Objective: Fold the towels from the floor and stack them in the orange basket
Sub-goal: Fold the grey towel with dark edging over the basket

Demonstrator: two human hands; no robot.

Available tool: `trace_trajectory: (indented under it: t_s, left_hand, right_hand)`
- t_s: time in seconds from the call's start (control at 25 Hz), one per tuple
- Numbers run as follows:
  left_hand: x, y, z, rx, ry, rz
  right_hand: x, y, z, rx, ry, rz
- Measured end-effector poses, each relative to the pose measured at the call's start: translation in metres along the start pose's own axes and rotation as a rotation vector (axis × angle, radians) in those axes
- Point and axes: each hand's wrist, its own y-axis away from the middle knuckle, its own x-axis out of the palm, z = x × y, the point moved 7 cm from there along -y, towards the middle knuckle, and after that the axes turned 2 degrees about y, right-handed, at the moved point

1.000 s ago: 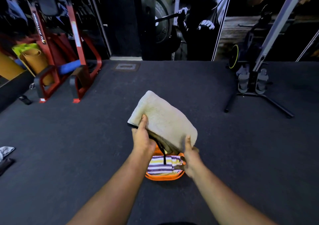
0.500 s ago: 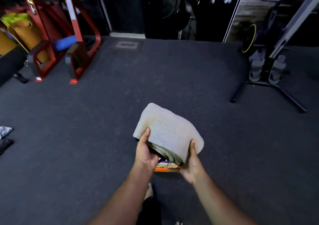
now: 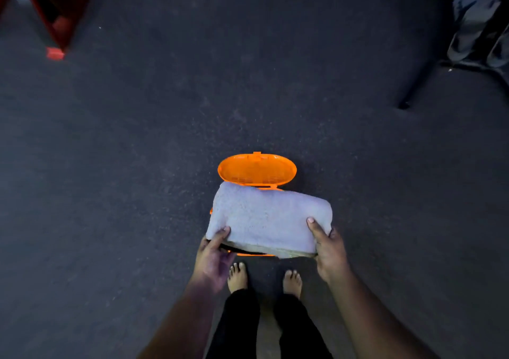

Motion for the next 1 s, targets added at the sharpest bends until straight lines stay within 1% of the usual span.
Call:
trace_trajectory:
  t_s: [0.12, 0.32, 0.44, 0.52, 0.56, 0.6, 0.64, 0.68, 0.72, 0.76, 0.8, 0.84, 0.88, 0.92, 0.96, 1.0]
  left_hand:
    - [-0.026, -0.107, 0.065, -0.065, -0.003, -0.08]
    - [-0.086, -0.286, 0.172, -0.102, 0.025, -0.186]
    - [-0.118, -0.349, 0.202, -0.084, 0.034, -0.225]
    - [-0.132, -0.373, 0.209, -0.051, -0.039, -0.27]
    - [-0.136, -0.376, 0.207, -0.018, -0.131, -0.291]
    - [-0.138, -0.373, 0.198, 0.072, -0.282, -0.346]
    - [-0.134, -0.363, 0.181, 0.228, -0.49, -0.391]
    - [-0.122, -0.349, 0.165, 0.411, -0.758, -0.393]
    - [-0.098, -0.334, 0.153, 0.606, -1.058, -0.326]
    - [-0.068, -0.319, 0.149, 0.787, -1.352, -0.214]
    - [-0.043, -0.311, 0.154, 0.906, -1.589, -0.07]
    - [-0.027, -0.315, 0.162, 0.964, -1.769, 0.05]
    - [-0.015, -0.321, 0.165, 0.989, -1.901, 0.114]
    - [-0.021, -0.344, 0.172, 0.982, -2.008, 0.147]
    - [-0.027, -0.365, 0.176, 0.959, -2.078, 0.144]
    - [-0.036, -0.388, 0.179, 0.937, -2.125, 0.142]
  right_hand:
    - [0.0, -0.095, -0.072, -0.014, 0.125, -0.042]
    - [0.007, -0.253, -0.199, -0.116, 0.332, -0.018]
    - [0.023, -0.311, -0.256, -0.124, 0.413, 0.097]
    - [0.029, -0.33, -0.28, -0.152, 0.497, 0.096]
    - [0.03, -0.33, -0.282, -0.17, 0.544, 0.077]
    - [0.03, -0.323, -0.276, -0.195, 0.606, 0.05]
    - [0.027, -0.314, -0.268, -0.247, 0.716, -0.008]
    - [0.026, -0.299, -0.253, -0.342, 0.886, -0.082]
    - [0.033, -0.283, -0.235, -0.497, 1.077, -0.129]
    - [0.049, -0.268, -0.223, -0.685, 1.243, -0.111]
    - [0.067, -0.259, -0.221, -0.83, 1.369, -0.024]
    - [0.084, -0.26, -0.226, -0.889, 1.472, 0.083]
    - [0.095, -0.269, -0.239, -0.885, 1.563, 0.183]
    - [0.1, -0.283, -0.255, -0.839, 1.65, 0.258]
    - [0.102, -0.3, -0.271, -0.787, 1.719, 0.307]
    - [0.102, -0.315, -0.285, -0.749, 1.76, 0.327]
